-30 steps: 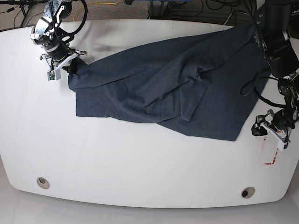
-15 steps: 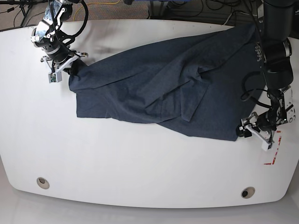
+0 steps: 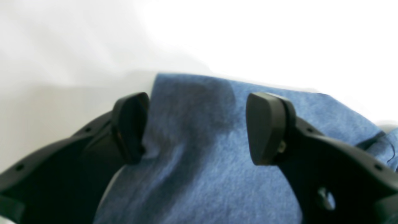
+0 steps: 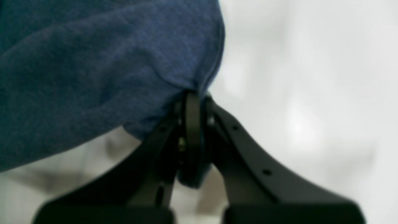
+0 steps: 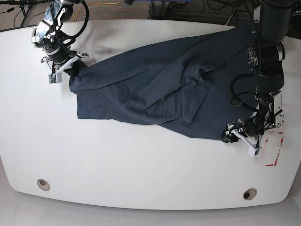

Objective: Fold the T-shirt properly
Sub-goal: 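Move the left gripper to the shirt's hanging corner and grasp it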

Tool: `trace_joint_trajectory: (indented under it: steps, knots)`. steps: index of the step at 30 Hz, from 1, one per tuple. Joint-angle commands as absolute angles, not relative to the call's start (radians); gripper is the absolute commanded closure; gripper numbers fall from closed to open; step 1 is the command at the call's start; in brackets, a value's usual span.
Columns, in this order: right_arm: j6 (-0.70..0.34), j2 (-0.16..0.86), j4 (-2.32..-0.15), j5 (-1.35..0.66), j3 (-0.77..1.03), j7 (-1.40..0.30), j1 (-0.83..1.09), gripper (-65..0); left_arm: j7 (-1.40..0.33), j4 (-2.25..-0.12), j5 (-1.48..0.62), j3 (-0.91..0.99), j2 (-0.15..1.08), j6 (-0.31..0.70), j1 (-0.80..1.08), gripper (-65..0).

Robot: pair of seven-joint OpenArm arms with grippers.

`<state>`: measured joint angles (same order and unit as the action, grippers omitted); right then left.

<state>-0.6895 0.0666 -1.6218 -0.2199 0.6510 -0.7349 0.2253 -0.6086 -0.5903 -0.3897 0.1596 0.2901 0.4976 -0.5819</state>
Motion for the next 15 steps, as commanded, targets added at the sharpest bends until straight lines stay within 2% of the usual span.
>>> trace_joint_trajectory:
  steps: [1,8,10,11,15]
  knots:
    - [-0.698,0.077,-1.635,-0.226,0.656,-0.723,0.214,0.0,-0.621,-0.598,-0.392,0.159,0.298,0.499,-0.601,-38.5]
    - [-0.698,0.077,-1.635,-0.226,0.656,-0.723,0.214,0.0,-0.608,-0.598,-0.39,0.159,0.3,0.498,-0.598,-8.1]
    - [-0.698,0.077,-1.635,-0.226,0.654,-0.723,0.214,0.0,-0.601,-0.598,-0.378,0.159,0.3,0.498,-0.598,-1.7]
    - [-0.698,0.077,-1.635,-0.226,0.654,-0.723,0.213,0.0,-0.598,-0.598,-0.364,0.159,0.3,0.498,-0.598,0.0]
    - [-0.698,0.077,-1.635,-0.226,0.654,-0.723,0.213,0.0,-0.593,-0.602,-0.329,0.16,0.3,0.498,-0.598,0.0]
